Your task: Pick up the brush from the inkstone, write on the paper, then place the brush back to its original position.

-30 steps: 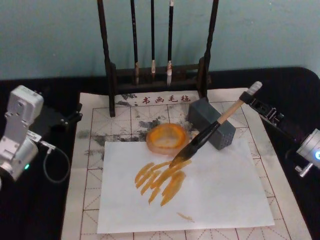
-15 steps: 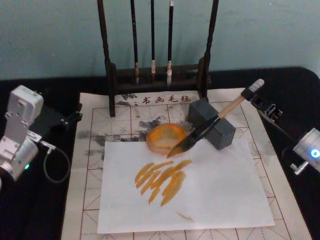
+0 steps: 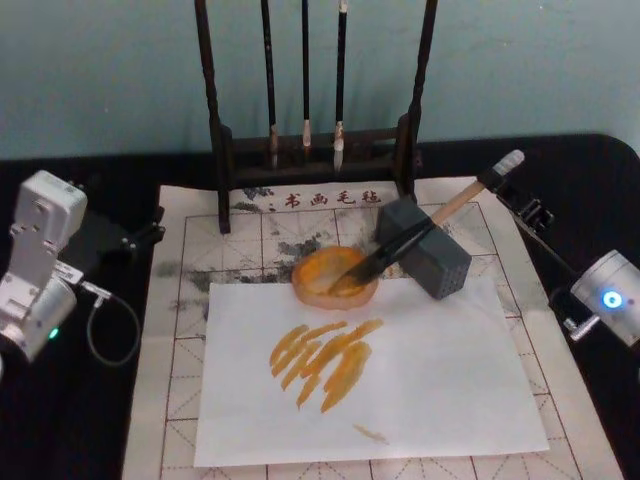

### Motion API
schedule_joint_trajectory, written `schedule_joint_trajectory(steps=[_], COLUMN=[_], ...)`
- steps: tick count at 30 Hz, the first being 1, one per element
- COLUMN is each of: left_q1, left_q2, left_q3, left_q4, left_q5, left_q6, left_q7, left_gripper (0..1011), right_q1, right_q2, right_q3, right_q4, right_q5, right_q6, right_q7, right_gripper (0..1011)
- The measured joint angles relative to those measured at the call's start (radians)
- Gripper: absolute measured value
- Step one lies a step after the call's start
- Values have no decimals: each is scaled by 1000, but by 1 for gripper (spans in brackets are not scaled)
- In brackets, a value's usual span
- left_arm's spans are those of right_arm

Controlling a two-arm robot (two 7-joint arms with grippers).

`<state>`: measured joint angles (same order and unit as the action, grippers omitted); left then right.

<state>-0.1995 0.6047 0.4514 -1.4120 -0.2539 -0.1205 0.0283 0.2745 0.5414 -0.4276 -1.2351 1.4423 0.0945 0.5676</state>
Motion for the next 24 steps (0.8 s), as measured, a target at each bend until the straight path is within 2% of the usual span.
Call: schedule_joint_trajectory(steps=[12, 24], left_q1=[0, 0], left_q2=[0, 0], left_q3=[0, 0], left_q4=[0, 0], left_q5=[0, 0], left_q6=[0, 0], left_q7=[0, 0], left_gripper=[1001, 1001], right_q1=[35, 50], right_q2=[-57, -89], right_q3=[3, 12], right_q4=[54, 84], right_q5=[-48, -82], right_q6=[-28, -27], right_q7=[-12, -16], right_gripper=[174, 174])
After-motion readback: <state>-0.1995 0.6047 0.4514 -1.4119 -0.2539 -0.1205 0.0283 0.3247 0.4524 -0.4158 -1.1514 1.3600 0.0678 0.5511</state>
